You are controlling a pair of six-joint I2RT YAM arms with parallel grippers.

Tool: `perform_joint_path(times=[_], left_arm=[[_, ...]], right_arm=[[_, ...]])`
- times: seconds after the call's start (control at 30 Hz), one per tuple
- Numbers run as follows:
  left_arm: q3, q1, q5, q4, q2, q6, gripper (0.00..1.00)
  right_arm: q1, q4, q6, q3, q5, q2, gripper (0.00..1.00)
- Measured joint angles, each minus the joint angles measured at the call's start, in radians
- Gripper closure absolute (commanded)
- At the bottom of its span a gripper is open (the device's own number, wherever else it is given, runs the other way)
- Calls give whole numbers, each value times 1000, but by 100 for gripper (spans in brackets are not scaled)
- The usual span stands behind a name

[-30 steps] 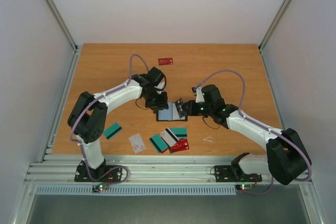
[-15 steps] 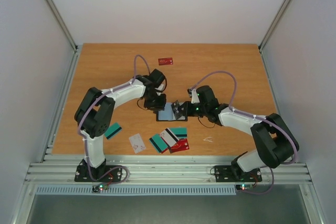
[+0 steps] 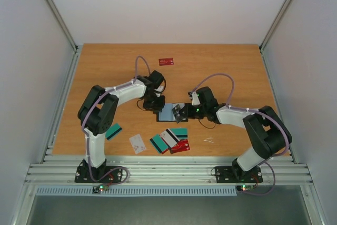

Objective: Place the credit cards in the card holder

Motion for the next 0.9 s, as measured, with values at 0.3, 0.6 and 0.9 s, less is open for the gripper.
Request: perform_joint_path(times=[0.3, 0.6, 0.9], left_arm=[[0, 6, 9, 0, 10, 21, 95], [0, 14, 26, 0, 12, 25, 95], [0, 18, 31, 0, 14, 27, 95]], right_arm=[[-11, 34, 19, 16, -40, 37, 99], [-21, 60, 30, 42, -68, 84, 99], [-40, 128, 48, 46, -108, 129, 99]])
